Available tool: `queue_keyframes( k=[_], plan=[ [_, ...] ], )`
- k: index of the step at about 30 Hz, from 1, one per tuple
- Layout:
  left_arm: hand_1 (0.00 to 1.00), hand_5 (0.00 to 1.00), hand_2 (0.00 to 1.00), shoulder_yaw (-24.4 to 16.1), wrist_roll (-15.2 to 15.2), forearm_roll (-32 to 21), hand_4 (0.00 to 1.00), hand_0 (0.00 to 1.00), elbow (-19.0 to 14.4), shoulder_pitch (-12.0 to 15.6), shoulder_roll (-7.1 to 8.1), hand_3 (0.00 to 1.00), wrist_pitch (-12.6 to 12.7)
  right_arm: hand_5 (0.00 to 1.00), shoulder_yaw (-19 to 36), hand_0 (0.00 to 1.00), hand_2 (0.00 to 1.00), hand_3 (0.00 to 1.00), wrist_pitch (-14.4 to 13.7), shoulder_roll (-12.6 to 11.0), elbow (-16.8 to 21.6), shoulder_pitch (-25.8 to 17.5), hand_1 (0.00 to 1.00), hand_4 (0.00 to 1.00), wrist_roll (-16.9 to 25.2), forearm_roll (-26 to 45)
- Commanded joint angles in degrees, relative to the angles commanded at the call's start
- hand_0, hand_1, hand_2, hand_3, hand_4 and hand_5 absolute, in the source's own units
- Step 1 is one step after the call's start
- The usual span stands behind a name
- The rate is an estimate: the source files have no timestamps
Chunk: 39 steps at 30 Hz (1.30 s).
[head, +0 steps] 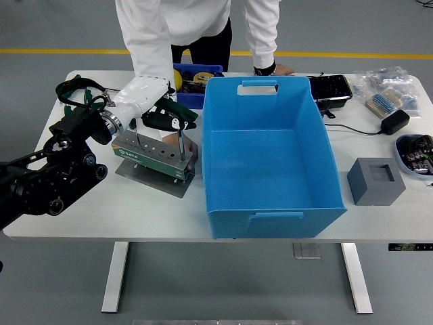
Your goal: Lift tool from toolbox,place it in box,lift tool from toolbox,place it in box
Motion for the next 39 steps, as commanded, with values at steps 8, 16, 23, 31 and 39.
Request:
queue_keyframes(
  k=[8, 16, 23, 31, 39],
  plan=[
    [0.015, 0.601, 0.072, -0.05, -2.05, -1.32, 0.998, 0.192, -0.55, 0.09, 0.52, 0.049, 2.29, 0.743, -0.24, 0.668, 0.707, 0.576, 0.0, -0.01, -0.02, -0.01, 0.633, 0.835, 0.14, 0.42],
    [0.009, 0.667, 0.062, -0.84, -2.24, 0.96, 0.889, 0.18, -5.22, -0.33, 2.34, 0.039, 0.96, 0.743, -0.23, 0.667, 0.707, 0.576, 0.01, 0.06, -0.06, -0.18, 0.632, 0.835, 0.14, 0.47],
    [0.005, 0.674, 0.06, -1.49, -2.12, 2.84, 0.868, 0.181, -10.21, -2.48, 4.75, 0.038, -0.68, 0.742, -0.12, 0.668, 0.708, 0.576, 0.0, 0.1, -0.1, -0.29, 0.632, 0.835, 0.08, 0.29],
    [0.005, 0.669, 0.059, -1.95, -1.5, 2.97, 0.843, 0.18, -13.41, -6.25, 6.98, 0.04, -2.55, 0.743, 0.07, 0.668, 0.708, 0.576, -0.02, 0.1, -0.12, -0.33, 0.631, 0.835, 0.0, -0.05],
    [0.005, 0.683, 0.059, -4.82, -0.9, 2.29, 0.837, 0.18, -17.95, -10.35, 6.47, 0.039, -3.1, 0.742, 0.48, 0.668, 0.708, 0.576, -0.06, 0.04, -0.11, -0.25, 0.632, 0.835, -0.2, -0.89]
  ],
)
